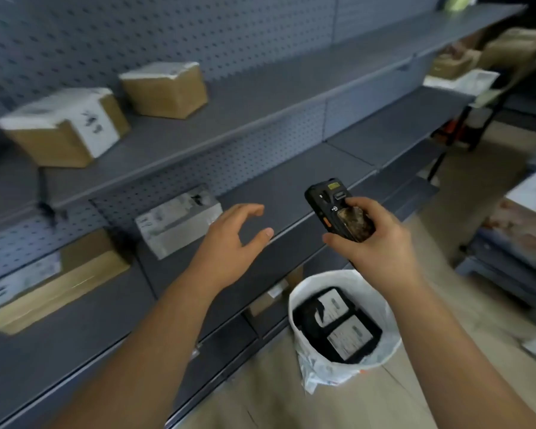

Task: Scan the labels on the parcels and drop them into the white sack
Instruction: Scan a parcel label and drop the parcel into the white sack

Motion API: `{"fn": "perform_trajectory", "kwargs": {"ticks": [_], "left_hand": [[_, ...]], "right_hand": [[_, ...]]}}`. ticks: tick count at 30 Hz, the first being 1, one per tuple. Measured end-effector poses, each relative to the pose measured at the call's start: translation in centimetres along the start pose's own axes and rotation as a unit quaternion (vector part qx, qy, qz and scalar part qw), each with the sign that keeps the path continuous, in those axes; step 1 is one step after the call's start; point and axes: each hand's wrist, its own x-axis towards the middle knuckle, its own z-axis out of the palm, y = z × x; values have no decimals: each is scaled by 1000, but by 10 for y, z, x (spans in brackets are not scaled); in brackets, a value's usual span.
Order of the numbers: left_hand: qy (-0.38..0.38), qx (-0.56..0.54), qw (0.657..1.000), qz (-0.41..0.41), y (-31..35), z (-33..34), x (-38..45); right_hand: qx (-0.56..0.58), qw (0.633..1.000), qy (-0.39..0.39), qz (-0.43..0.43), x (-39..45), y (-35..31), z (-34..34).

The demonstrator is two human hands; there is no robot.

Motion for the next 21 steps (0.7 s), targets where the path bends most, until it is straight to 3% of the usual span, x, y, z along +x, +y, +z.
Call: {"fn": "perform_trajectory", "kwargs": {"ticks": [7, 12, 16, 21], "left_hand": [[129, 17, 990, -58, -10, -100, -100], [202, 58, 970, -119, -38, -173, -227], [259, 104, 945, -172, -55, -230, -352], [352, 152, 888, -254, -54, -292, -500]], "right_hand": [[38, 988, -104, -107, -42, -97, 55], [75, 964, -199, -161, -123, -163, 122], [89, 935, -278, -200, -210, -213, 177], [121, 879, -365, -282, -323, -283, 242]]}}
